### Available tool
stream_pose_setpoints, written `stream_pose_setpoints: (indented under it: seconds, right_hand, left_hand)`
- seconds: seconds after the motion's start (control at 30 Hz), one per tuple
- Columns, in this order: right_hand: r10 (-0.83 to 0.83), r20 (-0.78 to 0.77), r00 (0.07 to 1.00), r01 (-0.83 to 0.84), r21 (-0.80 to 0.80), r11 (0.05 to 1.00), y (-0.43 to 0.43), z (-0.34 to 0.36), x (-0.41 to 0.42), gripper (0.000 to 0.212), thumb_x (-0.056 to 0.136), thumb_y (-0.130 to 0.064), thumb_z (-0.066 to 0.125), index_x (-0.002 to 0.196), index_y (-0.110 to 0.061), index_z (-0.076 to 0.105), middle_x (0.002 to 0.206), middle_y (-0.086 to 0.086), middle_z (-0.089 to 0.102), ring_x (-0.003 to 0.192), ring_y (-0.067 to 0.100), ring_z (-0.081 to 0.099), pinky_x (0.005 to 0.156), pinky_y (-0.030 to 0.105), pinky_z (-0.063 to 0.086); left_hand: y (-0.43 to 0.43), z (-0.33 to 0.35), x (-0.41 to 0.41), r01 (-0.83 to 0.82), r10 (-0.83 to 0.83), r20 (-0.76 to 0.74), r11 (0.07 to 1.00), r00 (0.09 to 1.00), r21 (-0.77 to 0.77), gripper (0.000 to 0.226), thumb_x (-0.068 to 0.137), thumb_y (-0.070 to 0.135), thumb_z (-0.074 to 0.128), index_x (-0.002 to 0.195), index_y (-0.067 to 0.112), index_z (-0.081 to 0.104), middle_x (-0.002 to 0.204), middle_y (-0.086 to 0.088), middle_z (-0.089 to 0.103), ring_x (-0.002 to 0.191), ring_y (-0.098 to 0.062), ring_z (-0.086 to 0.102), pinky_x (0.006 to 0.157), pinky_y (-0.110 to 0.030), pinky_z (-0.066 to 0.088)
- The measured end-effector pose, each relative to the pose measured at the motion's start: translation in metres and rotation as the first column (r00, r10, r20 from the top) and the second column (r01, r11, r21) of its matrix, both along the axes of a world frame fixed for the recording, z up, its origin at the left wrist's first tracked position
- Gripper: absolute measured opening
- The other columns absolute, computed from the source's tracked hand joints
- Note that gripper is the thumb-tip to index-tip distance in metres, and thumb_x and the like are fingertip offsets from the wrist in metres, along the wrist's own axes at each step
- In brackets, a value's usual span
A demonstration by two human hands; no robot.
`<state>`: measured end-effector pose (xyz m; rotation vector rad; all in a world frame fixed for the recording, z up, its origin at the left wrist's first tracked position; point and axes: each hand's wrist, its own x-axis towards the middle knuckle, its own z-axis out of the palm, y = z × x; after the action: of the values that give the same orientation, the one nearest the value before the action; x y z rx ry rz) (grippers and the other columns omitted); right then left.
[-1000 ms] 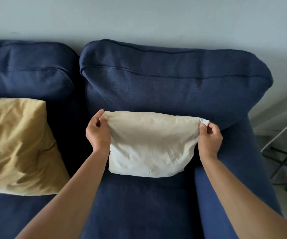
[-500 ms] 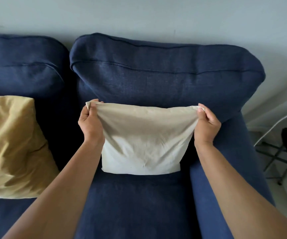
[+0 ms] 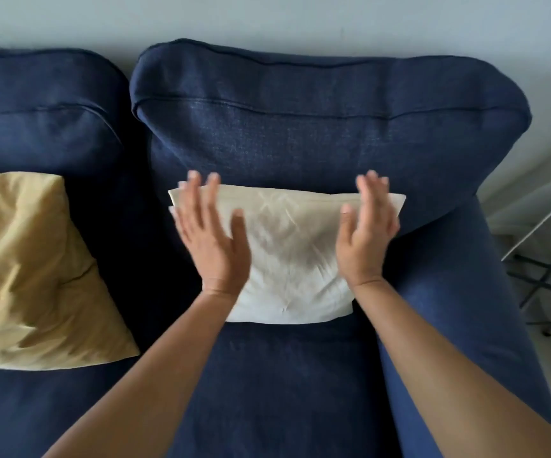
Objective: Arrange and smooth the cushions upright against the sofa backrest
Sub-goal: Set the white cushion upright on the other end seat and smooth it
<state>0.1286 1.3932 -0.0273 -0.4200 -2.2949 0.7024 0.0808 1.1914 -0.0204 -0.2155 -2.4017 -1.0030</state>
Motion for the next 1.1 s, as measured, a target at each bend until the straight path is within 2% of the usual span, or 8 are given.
stream_pose_setpoints:
  seconds: [0.13,0.27,0.37,0.47,0.57,0.7,0.93,1.1]
  right_hand:
    - [0.235,0.246,0.94,-0.297,0.256,0.92,-0.039,-0.032,-0.002,0.06,0.092,-0.005,0.043,0.152,-0.012,0.037,0.162,0.007,0.027,0.152,0.026,0.019,0.121,0.051,0.011]
    - [0.111,0.335,0.936,-0.247,0.397,0.884,-0.014,-0.057,-0.015,0.054,0.101,-0.018,0.042,0.154,-0.015,0.032,0.163,0.006,0.024,0.152,0.023,0.019,0.12,0.051,0.003]
    - [-0.036,0.344,0.938,-0.088,0.338,0.937,0.026,-0.063,-0.015,0.054,0.104,-0.017,0.037,0.156,-0.014,0.025,0.165,0.007,0.019,0.153,0.024,0.013,0.12,0.053,0.002]
    - [-0.126,0.285,0.95,0.035,0.305,0.952,0.035,-0.059,-0.007,0.051,0.107,-0.021,0.028,0.156,-0.01,0.023,0.164,0.011,0.02,0.152,0.027,0.014,0.12,0.053,0.001]
    - [-0.008,0.231,0.973,-0.07,0.326,0.943,-0.001,-0.054,-0.002,0.055,0.106,-0.033,0.023,0.157,-0.011,0.019,0.165,0.01,0.015,0.153,0.025,0.012,0.121,0.048,-0.005]
    - [0.164,0.363,0.917,-0.326,0.448,0.833,-0.037,-0.072,0.006,0.058,0.106,-0.043,0.026,0.157,-0.017,0.018,0.165,0.006,0.012,0.153,0.021,0.008,0.121,0.049,0.0]
    - [-0.045,0.445,0.894,-0.209,0.504,0.838,0.039,-0.079,0.002,0.06,0.105,-0.048,0.019,0.159,-0.024,0.007,0.167,0.009,0.009,0.154,0.025,0.006,0.12,0.052,-0.004]
    - [-0.109,0.403,0.909,-0.044,0.353,0.935,0.034,-0.052,0.003,0.06,0.105,-0.046,0.021,0.158,-0.022,0.009,0.167,0.01,0.006,0.154,0.025,0.002,0.119,0.05,-0.006]
  left_hand:
    - [0.019,-0.044,0.019,0.369,-0.388,0.031,0.848,0.921,-0.381,0.052,0.103,0.025,0.038,0.15,0.002,0.042,0.159,-0.016,0.034,0.149,-0.04,0.025,0.121,-0.059,0.009]
    - [0.001,-0.07,-0.014,0.315,-0.34,0.06,0.773,0.938,-0.551,0.056,0.104,0.031,0.034,0.152,0.004,0.039,0.16,-0.012,0.033,0.149,-0.037,0.024,0.122,-0.054,-0.001]
    - [-0.019,-0.076,-0.039,0.209,-0.205,0.066,0.833,0.977,-0.512,0.058,0.105,0.033,0.032,0.155,0.004,0.031,0.164,-0.012,0.025,0.152,-0.035,0.016,0.122,-0.052,-0.008]
    - [-0.029,-0.073,-0.038,0.095,-0.081,0.051,0.903,0.995,-0.418,0.057,0.107,0.033,0.029,0.154,0.002,0.031,0.162,-0.019,0.024,0.15,-0.041,0.016,0.12,-0.06,-0.003]
    - [-0.005,-0.069,-0.01,0.171,-0.192,-0.017,0.908,0.981,-0.382,0.056,0.108,0.034,0.027,0.154,0.003,0.03,0.162,-0.017,0.023,0.15,-0.043,0.016,0.121,-0.058,-0.003]
    - [0.009,-0.079,0.005,0.278,-0.287,0.046,0.858,0.957,-0.431,0.055,0.106,0.035,0.03,0.154,0.007,0.034,0.162,-0.016,0.027,0.15,-0.038,0.018,0.12,-0.06,0.003]
    - [-0.049,-0.088,-0.029,0.093,0.001,0.205,0.889,0.979,-0.449,0.058,0.107,0.039,0.023,0.16,0.018,0.021,0.167,-0.012,0.013,0.154,-0.034,0.003,0.121,-0.054,-0.01]
    - [-0.049,-0.074,-0.02,0.022,0.067,0.207,0.917,0.976,-0.398,0.057,0.107,0.038,0.028,0.159,0.014,0.025,0.166,-0.016,0.014,0.154,-0.036,0.005,0.121,-0.054,-0.008]
